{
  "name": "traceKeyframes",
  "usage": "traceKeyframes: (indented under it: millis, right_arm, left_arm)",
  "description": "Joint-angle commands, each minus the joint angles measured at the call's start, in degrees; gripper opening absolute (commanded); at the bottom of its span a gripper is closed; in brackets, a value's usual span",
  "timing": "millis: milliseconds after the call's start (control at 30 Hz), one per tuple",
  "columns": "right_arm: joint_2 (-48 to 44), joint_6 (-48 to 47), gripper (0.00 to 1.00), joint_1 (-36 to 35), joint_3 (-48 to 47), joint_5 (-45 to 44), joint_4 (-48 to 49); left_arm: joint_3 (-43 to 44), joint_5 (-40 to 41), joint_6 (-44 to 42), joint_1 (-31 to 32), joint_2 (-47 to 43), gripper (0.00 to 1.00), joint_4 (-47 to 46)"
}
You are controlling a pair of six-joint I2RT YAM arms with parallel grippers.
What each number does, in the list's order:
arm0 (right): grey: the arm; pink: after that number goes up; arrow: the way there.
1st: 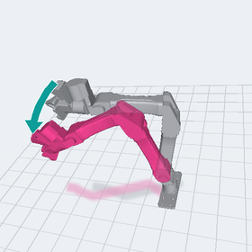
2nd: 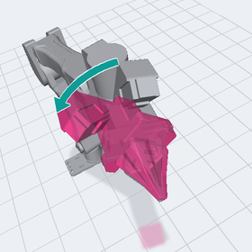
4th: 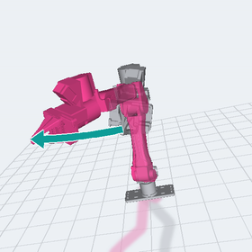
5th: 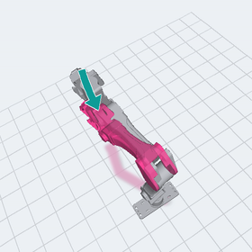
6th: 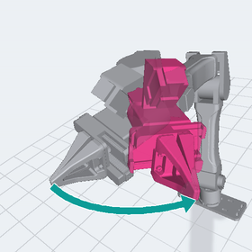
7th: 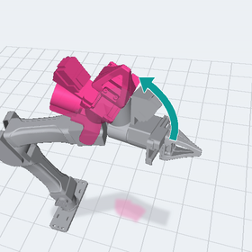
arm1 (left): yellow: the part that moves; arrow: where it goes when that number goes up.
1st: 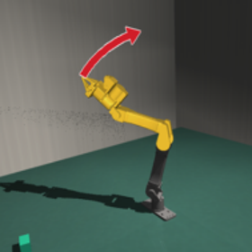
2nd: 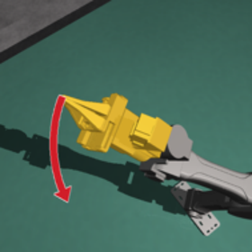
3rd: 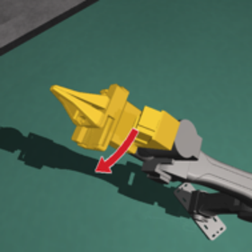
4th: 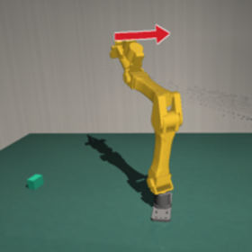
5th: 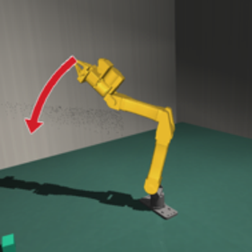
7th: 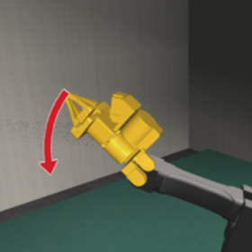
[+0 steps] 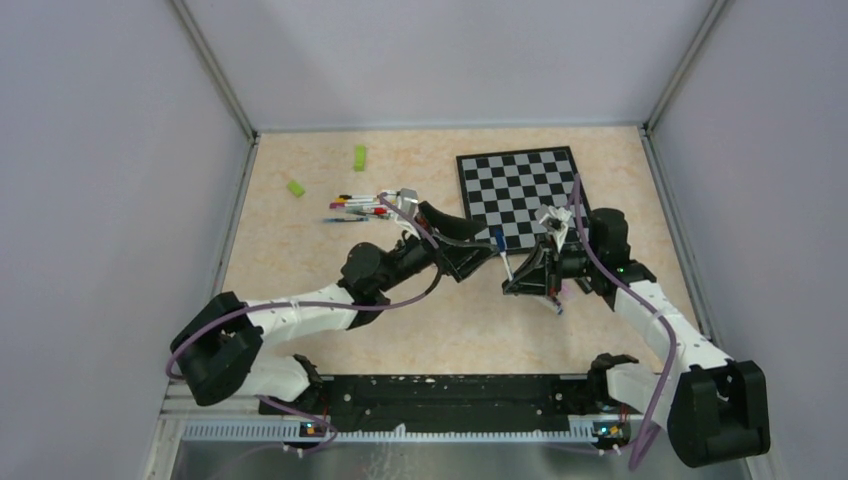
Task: Open the pen caps
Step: Pick up the pen from the center of the board, then open the pen cap from the pen.
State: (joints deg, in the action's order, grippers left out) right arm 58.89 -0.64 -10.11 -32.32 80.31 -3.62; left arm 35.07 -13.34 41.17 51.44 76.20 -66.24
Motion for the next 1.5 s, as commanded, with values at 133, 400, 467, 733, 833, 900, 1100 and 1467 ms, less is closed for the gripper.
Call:
traceKeyframes:
  millis: [133,400,467,733,833,900,1100,1467]
  right_arm:
    - [0.94,-1.59,0.00,-0.21,-1.59,3.14,1.44]
    - [1.27,0.21,0.00,-0.25,-0.73,3.94,4.90]
    - [1.39,0.21,0.00,-0.25,-0.73,3.89,4.93]
    - [1.95,1.91,0.00,-0.26,-0.56,4.22,5.30]
    - [1.97,1.90,0.00,-0.24,-0.51,4.26,5.36]
    - [2.01,1.95,0.00,-0.28,-0.48,4.27,5.37]
    - [2.81,10.89,0.00,-0.31,2.38,6.33,15.56]
    - [5.48,11.10,0.00,-1.89,2.55,5.47,15.40]
  left_arm:
    - [6.25,-6.49,2.29,-0.29,4.20,0.84,6.76]
    - [9.39,-7.39,3.80,-0.28,8.29,0.56,6.96]
    - [9.36,-6.73,4.52,-0.24,8.75,0.39,6.51]
    - [9.33,-5.59,4.81,-0.29,8.72,0.26,4.18]
    - [9.51,-5.98,4.69,-0.26,8.80,0.16,4.10]
    - [9.15,-5.45,4.68,-0.33,8.45,0.02,3.59]
    - [10.73,-3.66,4.83,-4.17,6.82,0.00,1.92]
    - [20.62,0.88,4.13,-12.68,7.06,0.00,0.43]
